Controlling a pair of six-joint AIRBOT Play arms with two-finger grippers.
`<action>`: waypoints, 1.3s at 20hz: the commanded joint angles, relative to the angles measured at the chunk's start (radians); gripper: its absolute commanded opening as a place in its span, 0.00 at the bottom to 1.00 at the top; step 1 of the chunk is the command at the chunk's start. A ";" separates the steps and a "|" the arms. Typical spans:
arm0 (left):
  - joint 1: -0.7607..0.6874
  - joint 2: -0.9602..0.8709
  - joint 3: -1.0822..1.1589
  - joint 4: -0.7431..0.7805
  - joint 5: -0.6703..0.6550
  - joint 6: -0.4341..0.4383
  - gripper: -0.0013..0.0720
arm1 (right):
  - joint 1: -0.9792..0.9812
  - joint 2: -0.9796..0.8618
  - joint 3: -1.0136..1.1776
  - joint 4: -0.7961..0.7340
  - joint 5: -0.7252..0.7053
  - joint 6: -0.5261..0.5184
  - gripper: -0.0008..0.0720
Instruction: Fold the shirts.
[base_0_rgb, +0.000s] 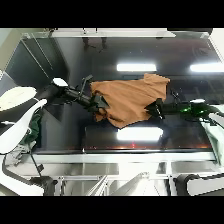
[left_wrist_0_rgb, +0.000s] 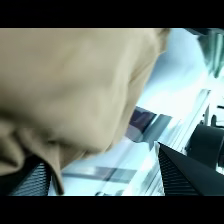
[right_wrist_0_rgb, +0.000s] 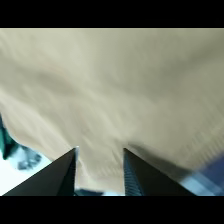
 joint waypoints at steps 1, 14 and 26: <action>-0.029 -0.058 0.048 -0.006 -0.005 -0.008 0.96 | 0.009 -0.029 0.028 0.082 -0.002 -0.051 0.42; 0.007 -0.084 0.197 -0.090 -0.137 -0.007 0.04 | -0.175 -0.011 0.075 -0.107 0.063 0.126 0.63; 0.055 -0.084 0.151 -0.090 -0.151 -0.006 0.04 | -0.141 -0.046 0.083 -0.057 0.150 0.057 0.46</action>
